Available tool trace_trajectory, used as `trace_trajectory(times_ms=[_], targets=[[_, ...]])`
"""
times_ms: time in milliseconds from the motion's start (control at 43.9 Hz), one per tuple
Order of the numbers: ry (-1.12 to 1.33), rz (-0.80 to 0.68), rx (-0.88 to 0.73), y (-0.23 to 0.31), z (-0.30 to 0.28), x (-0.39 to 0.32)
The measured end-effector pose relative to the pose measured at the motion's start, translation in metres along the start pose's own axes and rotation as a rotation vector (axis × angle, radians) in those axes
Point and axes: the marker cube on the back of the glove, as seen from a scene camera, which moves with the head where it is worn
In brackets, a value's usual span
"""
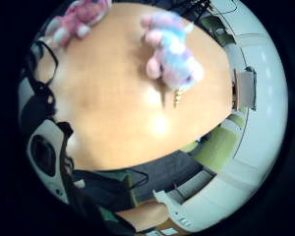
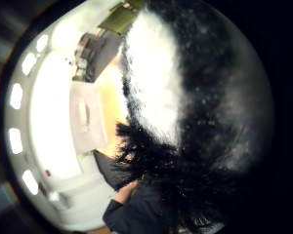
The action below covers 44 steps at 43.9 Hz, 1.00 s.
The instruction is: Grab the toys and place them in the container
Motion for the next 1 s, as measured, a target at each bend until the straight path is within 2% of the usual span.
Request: trace_trajectory(times_ms=[159,341,501,637,797,911,1002], targets=[[-0.003,-0.062,0.106,-0.003,-0.097,-0.055],[-0.054,-0.147,0.214,0.000,-0.182,-0.135],[-0.052,-0.215,0.246,0.002,-0.228,-0.228],[-0.050,-0.295,0.241,0.009,-0.228,-0.310],[-0.007,-0.377,0.213,0.017,-0.197,-0.414],[0.032,-0.526,0.181,-0.022,-0.182,-0.408],[0.102,-0.569,0.183,-0.035,-0.168,-0.419]])
